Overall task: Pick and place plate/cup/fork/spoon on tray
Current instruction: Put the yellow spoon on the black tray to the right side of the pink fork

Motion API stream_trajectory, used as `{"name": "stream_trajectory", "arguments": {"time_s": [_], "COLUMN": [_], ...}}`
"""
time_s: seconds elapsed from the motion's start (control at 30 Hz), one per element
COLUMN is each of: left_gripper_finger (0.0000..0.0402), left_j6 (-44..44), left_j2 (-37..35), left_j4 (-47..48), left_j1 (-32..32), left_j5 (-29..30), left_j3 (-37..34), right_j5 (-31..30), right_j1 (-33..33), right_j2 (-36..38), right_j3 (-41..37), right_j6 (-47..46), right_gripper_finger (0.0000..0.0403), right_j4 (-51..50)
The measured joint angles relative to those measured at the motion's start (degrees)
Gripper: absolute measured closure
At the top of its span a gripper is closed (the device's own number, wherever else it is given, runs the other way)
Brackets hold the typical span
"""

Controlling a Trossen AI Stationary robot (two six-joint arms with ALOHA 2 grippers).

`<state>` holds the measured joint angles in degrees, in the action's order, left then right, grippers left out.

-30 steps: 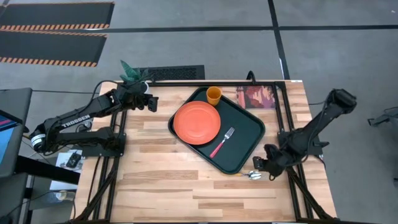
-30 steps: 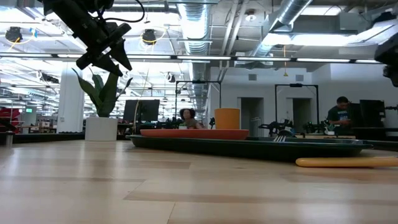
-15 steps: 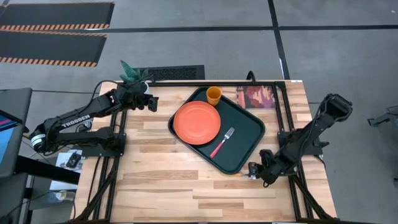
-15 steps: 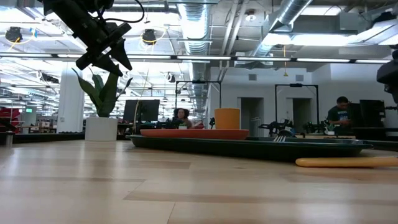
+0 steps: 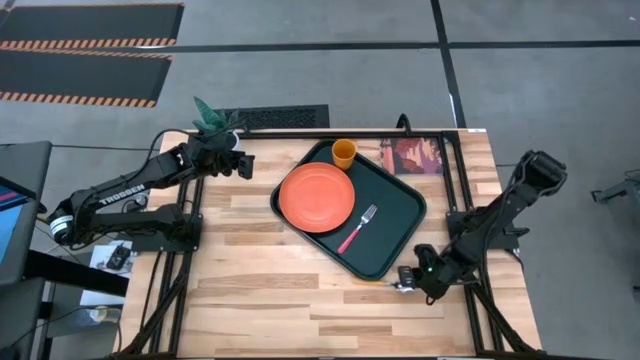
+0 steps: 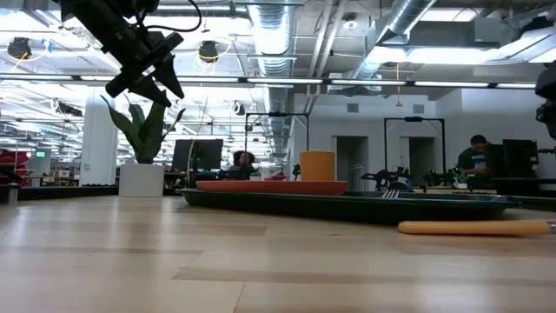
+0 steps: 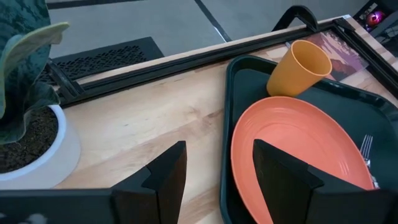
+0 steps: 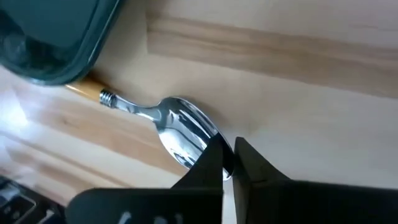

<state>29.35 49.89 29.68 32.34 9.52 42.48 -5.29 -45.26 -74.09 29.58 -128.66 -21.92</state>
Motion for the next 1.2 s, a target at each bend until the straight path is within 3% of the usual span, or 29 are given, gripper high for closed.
{"name": "stream_trajectory", "arguments": {"time_s": [0.33,0.5,0.83,1.2], "left_gripper_finger": [0.0231,0.0231,0.0231,0.0231], "left_j6": [-1.8,-1.9,-1.7,-1.1], "left_j2": [0.0,0.0,0.0,0.0], "left_j4": [0.0,0.0,0.0,0.0], "left_j1": [0.0,0.0,0.0,0.0], "left_j5": [0.8,1.4,1.5,1.9], "left_j3": [0.0,0.0,0.0,0.0], "right_j5": [3.9,4.9,16.8,28.1], "right_j1": [-3.3,1.8,26.1,57.9], "right_j2": [4.5,8.5,16.1,15.7], "right_j3": [0.6,5.0,17.1,18.3], "right_j6": [4.6,14.8,56.1,96.2], "right_gripper_finger": [0.0397,0.0402,0.0402,0.0403], "right_j4": [1.7,-4.8,-30.8,-37.3]}}
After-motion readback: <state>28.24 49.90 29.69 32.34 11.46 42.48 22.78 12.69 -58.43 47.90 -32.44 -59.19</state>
